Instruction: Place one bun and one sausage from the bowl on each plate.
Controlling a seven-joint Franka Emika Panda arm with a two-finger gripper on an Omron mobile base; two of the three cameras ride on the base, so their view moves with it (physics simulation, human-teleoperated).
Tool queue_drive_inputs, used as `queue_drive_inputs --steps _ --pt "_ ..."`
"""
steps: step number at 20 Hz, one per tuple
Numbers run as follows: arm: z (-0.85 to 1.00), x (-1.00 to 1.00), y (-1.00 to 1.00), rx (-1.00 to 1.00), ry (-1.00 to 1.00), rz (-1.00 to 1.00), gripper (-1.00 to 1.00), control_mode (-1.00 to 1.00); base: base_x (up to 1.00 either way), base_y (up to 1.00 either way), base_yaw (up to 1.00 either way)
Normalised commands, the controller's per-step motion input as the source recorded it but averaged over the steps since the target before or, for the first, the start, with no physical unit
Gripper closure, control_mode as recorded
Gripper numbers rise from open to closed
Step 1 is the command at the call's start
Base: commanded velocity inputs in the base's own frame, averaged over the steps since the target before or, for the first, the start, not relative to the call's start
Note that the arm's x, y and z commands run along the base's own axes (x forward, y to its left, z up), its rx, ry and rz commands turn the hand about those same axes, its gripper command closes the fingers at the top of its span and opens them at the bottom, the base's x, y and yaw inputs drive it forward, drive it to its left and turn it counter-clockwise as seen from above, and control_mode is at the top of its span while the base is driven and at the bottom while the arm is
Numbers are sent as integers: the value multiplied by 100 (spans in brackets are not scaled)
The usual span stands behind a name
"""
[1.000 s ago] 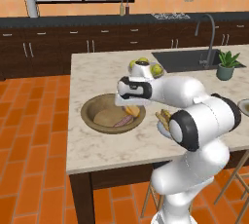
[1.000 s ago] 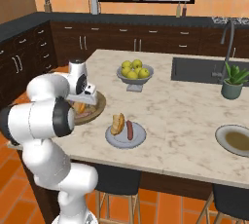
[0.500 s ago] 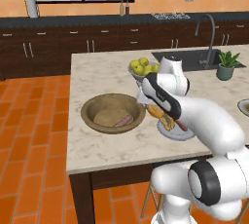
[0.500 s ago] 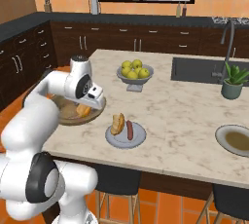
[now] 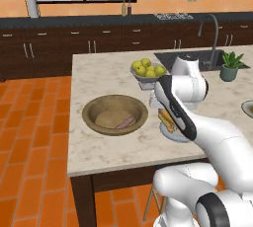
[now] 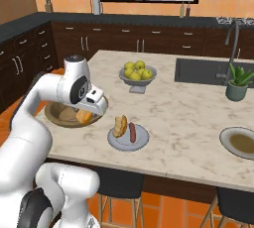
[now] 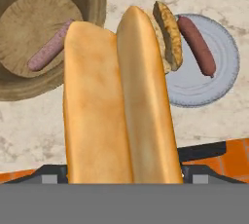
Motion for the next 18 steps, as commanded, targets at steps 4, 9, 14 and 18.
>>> queue_drive_inputs --steps 4,9,14,18 --pt "5 -13 -75 -3 3 0 100 -100 0 0 0" --pt "0 -3 -10 0 0 0 100 100 -20 -68 -4" --pt "0 0 0 0 0 0 100 100 -23 -100 -13" --pt "0 0 0 0 0 0 100 100 6 -80 -4"
